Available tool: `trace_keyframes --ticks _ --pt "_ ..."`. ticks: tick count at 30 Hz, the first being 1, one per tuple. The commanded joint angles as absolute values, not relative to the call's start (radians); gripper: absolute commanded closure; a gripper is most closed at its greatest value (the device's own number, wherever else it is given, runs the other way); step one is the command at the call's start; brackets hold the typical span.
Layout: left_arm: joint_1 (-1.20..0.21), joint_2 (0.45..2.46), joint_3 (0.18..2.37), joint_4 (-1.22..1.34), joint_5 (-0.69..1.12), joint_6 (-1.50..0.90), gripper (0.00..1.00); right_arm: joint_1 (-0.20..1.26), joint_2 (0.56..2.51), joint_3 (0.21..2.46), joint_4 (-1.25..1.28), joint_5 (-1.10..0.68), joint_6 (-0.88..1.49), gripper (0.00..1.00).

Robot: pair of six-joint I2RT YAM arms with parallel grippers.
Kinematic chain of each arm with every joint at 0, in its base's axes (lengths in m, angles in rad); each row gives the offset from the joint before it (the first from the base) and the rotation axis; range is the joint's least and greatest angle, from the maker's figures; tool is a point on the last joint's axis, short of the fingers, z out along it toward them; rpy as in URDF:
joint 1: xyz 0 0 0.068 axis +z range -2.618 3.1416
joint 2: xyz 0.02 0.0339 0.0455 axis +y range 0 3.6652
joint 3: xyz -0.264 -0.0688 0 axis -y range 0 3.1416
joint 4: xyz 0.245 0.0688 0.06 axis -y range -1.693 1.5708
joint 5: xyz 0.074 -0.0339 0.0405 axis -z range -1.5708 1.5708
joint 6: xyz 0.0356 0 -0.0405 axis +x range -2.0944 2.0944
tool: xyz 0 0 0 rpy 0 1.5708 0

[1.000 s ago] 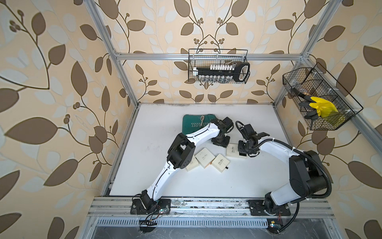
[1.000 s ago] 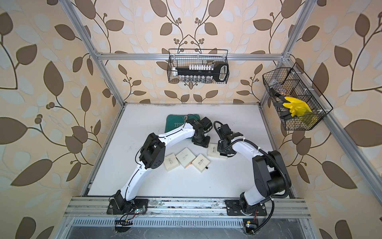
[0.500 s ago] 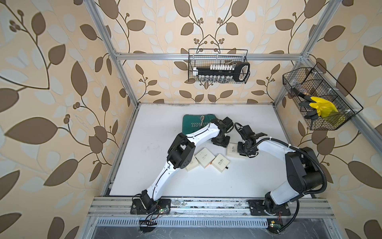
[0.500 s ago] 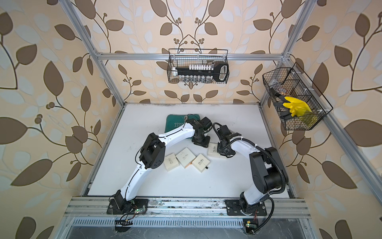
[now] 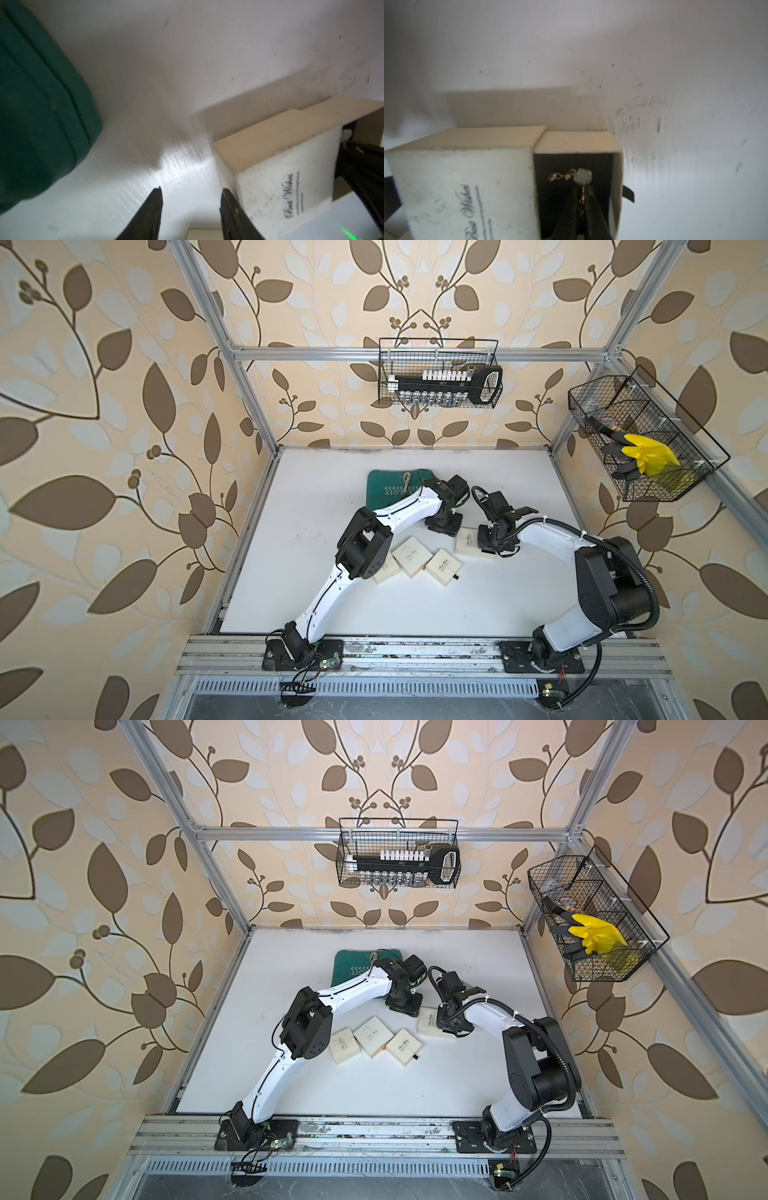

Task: Take out the earrings from the drawer-style jewelry box
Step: Pick up the earring from the drawer, then place the earring at the center of the board.

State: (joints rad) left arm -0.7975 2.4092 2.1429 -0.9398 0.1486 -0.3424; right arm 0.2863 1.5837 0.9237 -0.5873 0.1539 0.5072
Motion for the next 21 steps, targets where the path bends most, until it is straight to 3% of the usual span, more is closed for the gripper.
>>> trace_keyframes --ticks 1,12,21 --pt "-0.798 2.360 2.141 -0.957 0.157 -0.332 0.52 0.290 1.539 0.920 -0.633 0.161 0.504 0.92" --pt "-0.798 2.357 2.144 -0.956 0.163 -0.331 0.52 0.270 1.483 0.948 -0.669 0.195 0.490 0.93" --pt "-0.798 2.342 2.143 -0.956 0.164 -0.325 0.52 0.206 1.616 1.030 -0.683 0.325 0.443 0.93"
